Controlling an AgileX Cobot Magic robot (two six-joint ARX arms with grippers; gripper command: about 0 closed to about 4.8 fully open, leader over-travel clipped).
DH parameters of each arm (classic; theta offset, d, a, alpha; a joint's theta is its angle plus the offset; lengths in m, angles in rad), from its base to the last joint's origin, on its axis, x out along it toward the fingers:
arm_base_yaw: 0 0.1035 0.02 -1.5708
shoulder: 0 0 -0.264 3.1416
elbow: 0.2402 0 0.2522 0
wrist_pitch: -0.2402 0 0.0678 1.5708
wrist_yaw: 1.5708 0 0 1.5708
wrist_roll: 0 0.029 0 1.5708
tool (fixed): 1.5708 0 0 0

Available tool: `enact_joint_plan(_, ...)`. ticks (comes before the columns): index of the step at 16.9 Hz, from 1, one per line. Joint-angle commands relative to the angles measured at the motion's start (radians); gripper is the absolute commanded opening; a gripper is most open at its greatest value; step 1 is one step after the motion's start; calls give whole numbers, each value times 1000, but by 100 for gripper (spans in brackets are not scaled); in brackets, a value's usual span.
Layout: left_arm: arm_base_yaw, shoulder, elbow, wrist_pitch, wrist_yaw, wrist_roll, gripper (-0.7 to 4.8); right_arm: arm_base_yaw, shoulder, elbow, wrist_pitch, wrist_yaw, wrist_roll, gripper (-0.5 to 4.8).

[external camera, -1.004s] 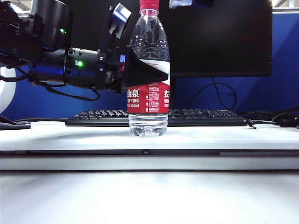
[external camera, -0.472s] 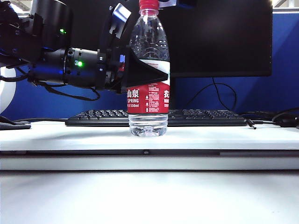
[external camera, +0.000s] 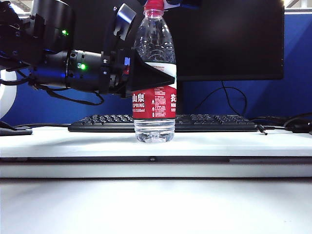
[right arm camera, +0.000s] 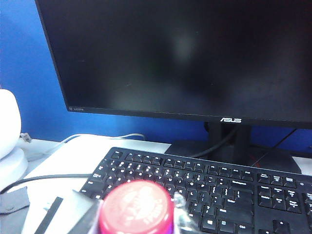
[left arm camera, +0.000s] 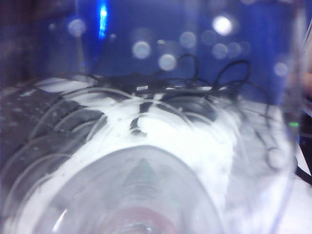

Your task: Unscrew the cap from the plastic bottle on the table.

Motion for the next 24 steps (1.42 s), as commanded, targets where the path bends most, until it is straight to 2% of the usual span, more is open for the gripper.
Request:
enact_joint_plan(1,-2,5,-5,-42,-3,4,237,5,-5,3,-42,-19,1,142)
enact_joint_plan(2,-2,5,-5,-42,-3,5,237,5,-5,3,-42,-55,1,106)
enact_joint_plan(4,-2,5,-5,-42,-3,5,237,3,-5,3,-49,-60,0,106)
enact_joint_plan(10,-2,5,-5,-42,-3,5,237,-34,-10,2,-63,-226,5,103)
enact_joint_plan(12,-2,5,-5,-42,-3,6,237,-44,-18,0,-70,-245,7,79)
enact_joint_plan(16,-2,5,-5,-42,-3,8,237,-99,-50,-2,-159,-266,52,75)
enact_joint_plan(20,-2,5,-5,-42,-3,8,237,-174,-73,-3,-220,-413,54,75)
enact_joint_plan(21,-2,5,-5,-42,-3,8,237,-203,-76,-3,-234,-515,55,75)
enact_joint_plan(24,-2,5,-5,-42,-3,8,236,-244,-80,-3,-263,-648,53,75)
